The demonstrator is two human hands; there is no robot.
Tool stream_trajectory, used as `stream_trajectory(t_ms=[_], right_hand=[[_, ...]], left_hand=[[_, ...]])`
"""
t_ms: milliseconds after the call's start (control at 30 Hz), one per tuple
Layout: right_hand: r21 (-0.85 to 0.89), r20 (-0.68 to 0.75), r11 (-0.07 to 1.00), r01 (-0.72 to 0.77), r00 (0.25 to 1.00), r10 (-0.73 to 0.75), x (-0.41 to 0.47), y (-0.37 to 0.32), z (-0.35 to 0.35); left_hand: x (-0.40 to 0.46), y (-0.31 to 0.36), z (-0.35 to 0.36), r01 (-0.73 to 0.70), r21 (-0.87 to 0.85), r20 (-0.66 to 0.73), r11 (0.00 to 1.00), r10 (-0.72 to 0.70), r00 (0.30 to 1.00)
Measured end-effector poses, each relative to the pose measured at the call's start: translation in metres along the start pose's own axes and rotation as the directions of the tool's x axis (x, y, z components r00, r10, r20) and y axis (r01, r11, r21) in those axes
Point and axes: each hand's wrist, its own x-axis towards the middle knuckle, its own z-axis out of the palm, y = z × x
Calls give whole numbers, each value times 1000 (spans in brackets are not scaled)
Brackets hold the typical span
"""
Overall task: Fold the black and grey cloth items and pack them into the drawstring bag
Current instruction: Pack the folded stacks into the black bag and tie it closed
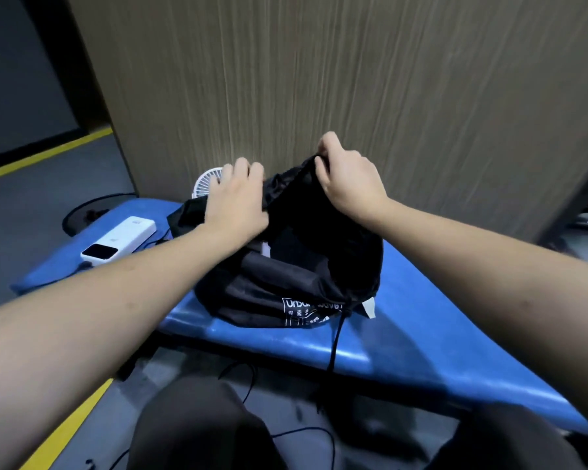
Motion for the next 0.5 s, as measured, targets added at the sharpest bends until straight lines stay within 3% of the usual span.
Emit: stream_trajectory(t_ms=[167, 233, 300, 367, 433, 500], right_hand=[[-33, 209, 965, 259, 946, -247, -11, 27, -13], [-146, 267, 932, 330, 921, -284, -15, 41, -13], [-271, 293, 917, 291, 933, -210, -19, 49, -14], [-324, 333, 933, 153, 942, -39, -24, 53, -19], [-370, 448, 929, 27, 881, 153, -26, 53, -30], [-374, 580, 924, -78, 758, 299, -28, 56, -42]], left_hand=[[3, -42, -15, -63, 49, -42, 997, 65, 997], [2, -64, -20, -53, 24, -25, 998, 54, 998], [1, -80, -26, -22, -7, 0, 1000, 22, 1000], [-2, -88, -30, 5, -27, 47, 1000, -4, 999], [-6, -91, -31, 29, -28, 116, 999, -26, 993], [-8, -92, -30, 57, -28, 185, 998, -51, 981]])
